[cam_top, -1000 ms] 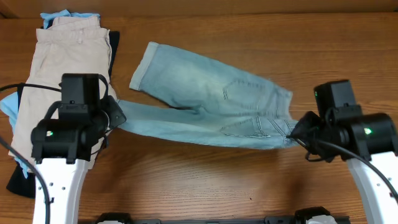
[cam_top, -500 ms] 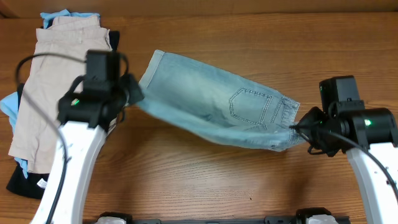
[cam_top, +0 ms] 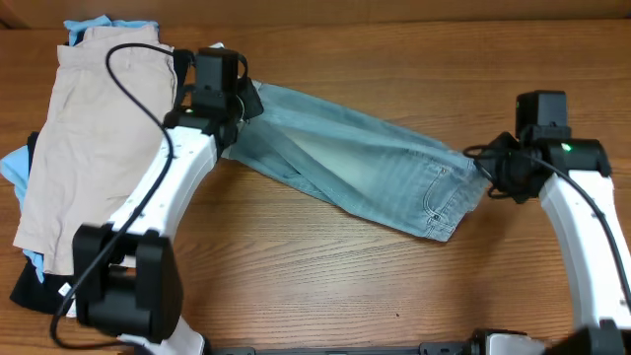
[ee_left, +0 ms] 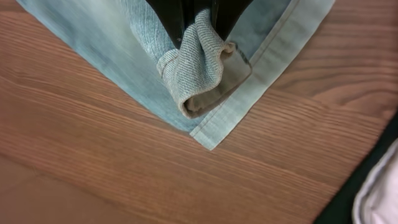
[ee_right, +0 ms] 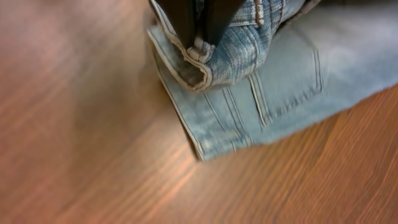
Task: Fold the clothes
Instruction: 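Lift the near edge with both grippers and fold it away over the far half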
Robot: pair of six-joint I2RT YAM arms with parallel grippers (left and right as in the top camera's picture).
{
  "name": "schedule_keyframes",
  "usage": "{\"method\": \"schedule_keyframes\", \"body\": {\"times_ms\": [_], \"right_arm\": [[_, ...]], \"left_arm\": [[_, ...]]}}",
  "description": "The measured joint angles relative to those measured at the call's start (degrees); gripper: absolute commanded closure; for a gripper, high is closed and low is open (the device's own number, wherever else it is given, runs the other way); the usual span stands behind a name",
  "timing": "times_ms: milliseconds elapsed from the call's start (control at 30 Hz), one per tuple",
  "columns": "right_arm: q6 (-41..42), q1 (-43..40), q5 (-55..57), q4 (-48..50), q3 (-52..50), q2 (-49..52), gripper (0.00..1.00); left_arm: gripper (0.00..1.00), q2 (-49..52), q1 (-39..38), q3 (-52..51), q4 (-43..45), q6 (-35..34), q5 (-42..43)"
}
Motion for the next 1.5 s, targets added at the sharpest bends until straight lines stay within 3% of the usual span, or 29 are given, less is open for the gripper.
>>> {"method": "schedule_keyframes", "body": {"times_ms": [67, 100, 133, 200, 233, 267, 300, 433, 667, 800, 967, 1267, 1500], "right_arm": [[-0.4, 0.0, 0.3, 2.9, 0.0, 3.0, 0.93], [-0.7, 0.0, 0.3, 4.7, 0.0, 4.4, 0.91], [-0.8, 0.0, 0.4, 6.6, -0.1, 6.0, 0.83], [-1.2, 0.0, 0.7, 10.4, -0.1, 8.9, 0.66], [-1.1, -0.1, 1.0, 13.4, -0.2, 10.5, 0.45], [-1.2, -0.1, 1.2, 16.1, -0.2, 12.0, 0.12], [-2.1, -0.2, 1.4, 18.1, -0.2, 13.3, 0.00], [-2.9, -0.3, 1.4, 20.8, -0.3, 15.3, 0.00], [-4.3, -0.4, -0.8, 10.3, 3.0, 14.8, 0.00], [-7.5, -0.3, -6.1, 8.3, 4.8, 13.0, 0.00], [-9.3, -0.3, -9.0, 7.3, 4.9, 12.5, 0.00], [-10.6, -0.2, -9.7, 6.9, 5.0, 12.5, 0.00], [-10.8, -0.3, -9.7, 6.8, 5.0, 12.5, 0.00]], "left_arm": [[0.95, 1.7, -0.1, 0.0, 1.0, 0.0, 0.0], [0.87, 2.4, -0.2, 0.0, 1.3, 0.0, 0.0], [0.73, 3.0, -0.3, 0.0, 1.8, 0.0, -0.1], [0.25, 4.0, -0.3, 0.0, 3.2, 0.3, -0.2], [0.01, 4.3, -0.3, 0.0, 4.0, 0.2, -0.2], [0.00, 4.6, -0.3, 0.0, 4.8, 0.2, -0.3], [0.00, 4.7, -0.3, 0.0, 5.7, 0.2, -0.5], [0.00, 4.7, -0.3, 1.4, 4.5, 2.2, -0.9], [0.00, 4.5, -0.3, 11.6, -19.0, 9.4, -1.1], [0.05, 3.9, -0.3, 13.2, -25.2, 14.7, -1.1], [0.18, 5.0, -0.3, 12.2, -22.0, 18.7, -1.1], [0.20, 18.6, -0.3, 11.8, -9.3, 22.3, -1.3], [0.24, 22.3, -0.3, 11.5, -6.7, 22.7, -1.3]]}}
